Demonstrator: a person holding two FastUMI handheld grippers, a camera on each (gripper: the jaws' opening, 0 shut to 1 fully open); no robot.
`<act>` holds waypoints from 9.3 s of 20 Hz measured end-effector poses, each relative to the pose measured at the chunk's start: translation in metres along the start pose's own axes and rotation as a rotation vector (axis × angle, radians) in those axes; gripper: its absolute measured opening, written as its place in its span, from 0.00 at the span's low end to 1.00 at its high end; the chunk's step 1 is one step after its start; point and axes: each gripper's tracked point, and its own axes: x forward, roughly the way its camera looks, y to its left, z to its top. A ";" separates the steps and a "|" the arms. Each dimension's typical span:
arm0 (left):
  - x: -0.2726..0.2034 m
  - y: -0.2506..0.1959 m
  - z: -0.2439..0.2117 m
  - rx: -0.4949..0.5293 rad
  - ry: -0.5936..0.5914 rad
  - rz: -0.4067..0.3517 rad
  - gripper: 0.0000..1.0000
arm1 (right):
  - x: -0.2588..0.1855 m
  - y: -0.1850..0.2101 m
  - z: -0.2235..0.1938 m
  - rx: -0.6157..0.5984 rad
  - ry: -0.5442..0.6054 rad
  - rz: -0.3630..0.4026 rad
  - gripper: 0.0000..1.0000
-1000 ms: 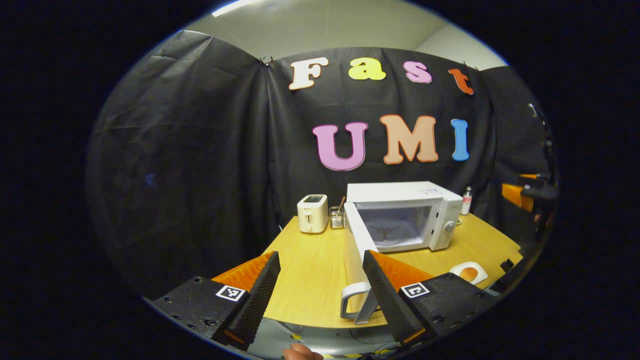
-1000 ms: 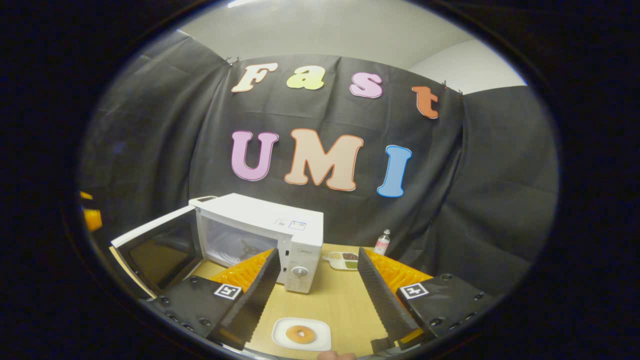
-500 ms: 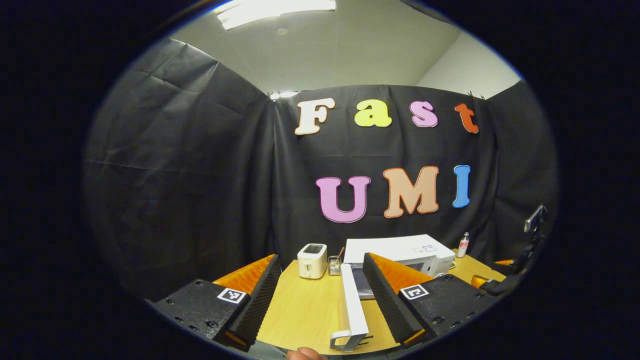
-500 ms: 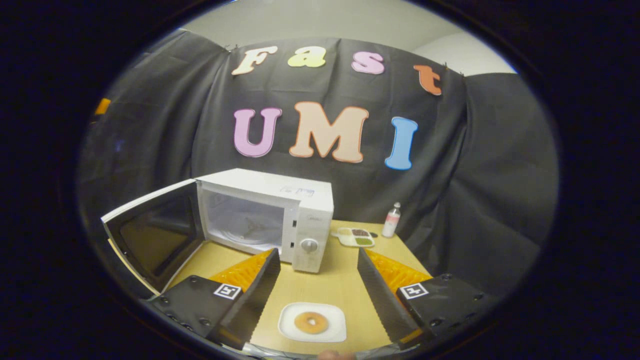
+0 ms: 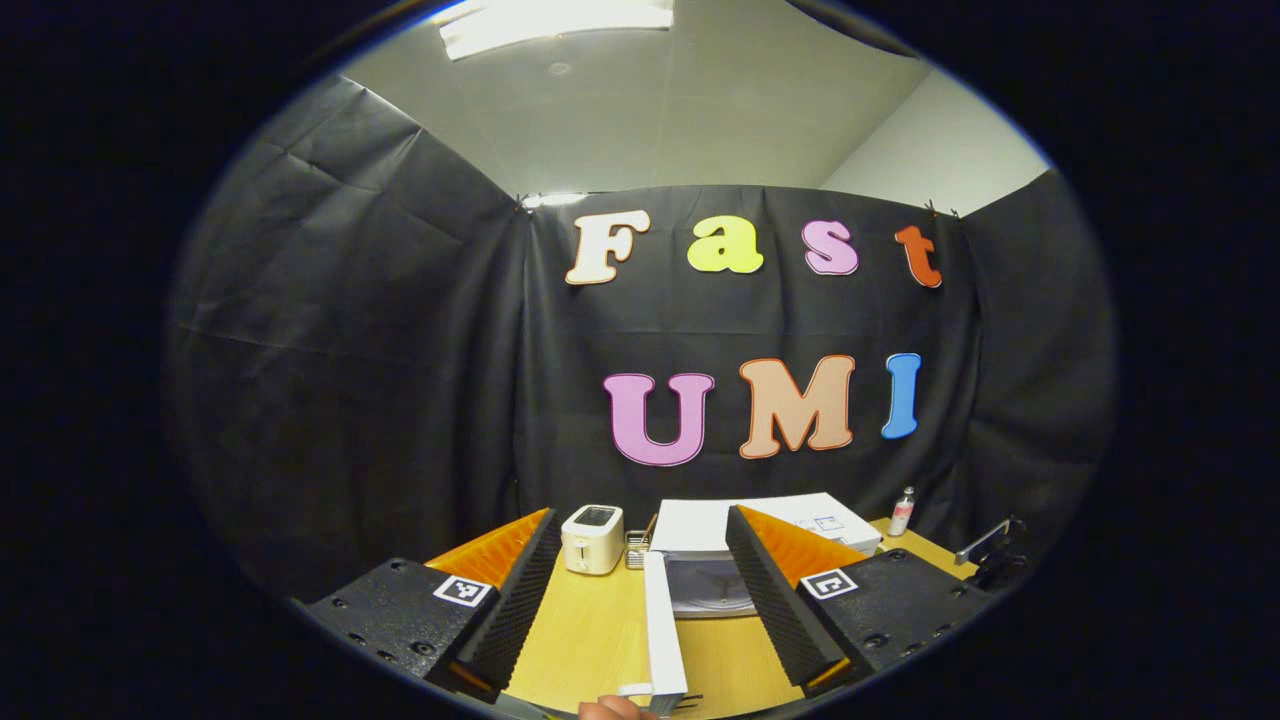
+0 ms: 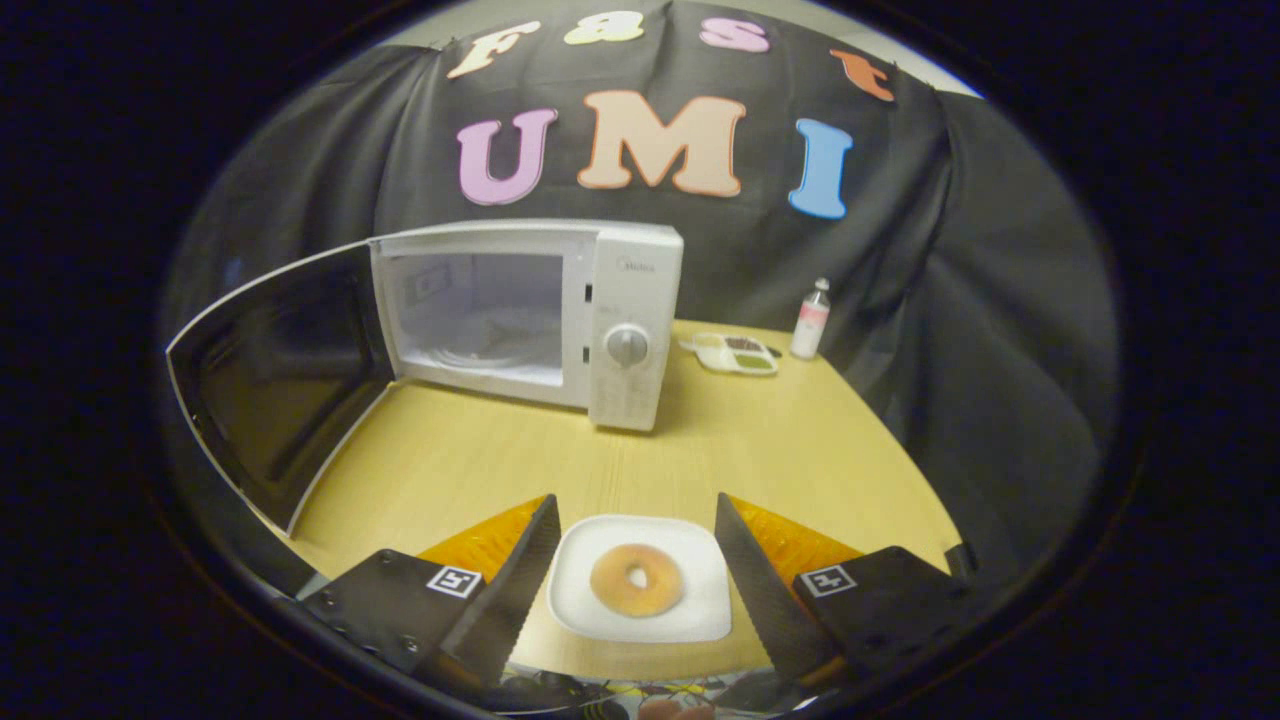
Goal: Open the microwave oven with the left hand, put the food in, and close the microwave oven.
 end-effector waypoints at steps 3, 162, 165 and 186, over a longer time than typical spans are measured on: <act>0.006 -0.006 -0.001 -0.024 0.011 0.005 0.96 | 0.016 -0.006 -0.025 0.009 0.084 -0.003 0.99; 0.151 -0.220 -0.353 0.081 0.664 -0.050 0.01 | -0.112 -0.143 0.293 0.031 -0.616 0.077 0.94; 0.169 -0.230 -0.352 0.108 0.637 -0.065 0.01 | -0.118 -0.144 0.300 0.023 -0.625 0.084 0.94; 0.199 -0.240 -0.387 -0.030 0.755 -0.054 0.01 | -0.125 -0.140 0.304 -0.018 -0.623 0.003 0.94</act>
